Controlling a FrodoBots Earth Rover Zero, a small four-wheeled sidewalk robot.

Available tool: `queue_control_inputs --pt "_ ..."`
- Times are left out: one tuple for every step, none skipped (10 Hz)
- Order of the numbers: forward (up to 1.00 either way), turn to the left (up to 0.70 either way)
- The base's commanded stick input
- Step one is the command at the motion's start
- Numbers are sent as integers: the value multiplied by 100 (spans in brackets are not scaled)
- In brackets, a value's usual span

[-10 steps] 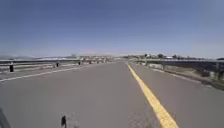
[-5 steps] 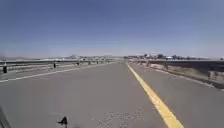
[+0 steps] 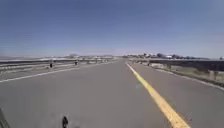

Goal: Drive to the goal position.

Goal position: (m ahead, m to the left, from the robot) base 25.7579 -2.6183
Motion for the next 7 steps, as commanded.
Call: queue_control_inputs --pt "85 0" --pt "85 0" --pt "85 0" --pt "85 0" --pt "85 0" --pt "85 0" --pt "85 0"
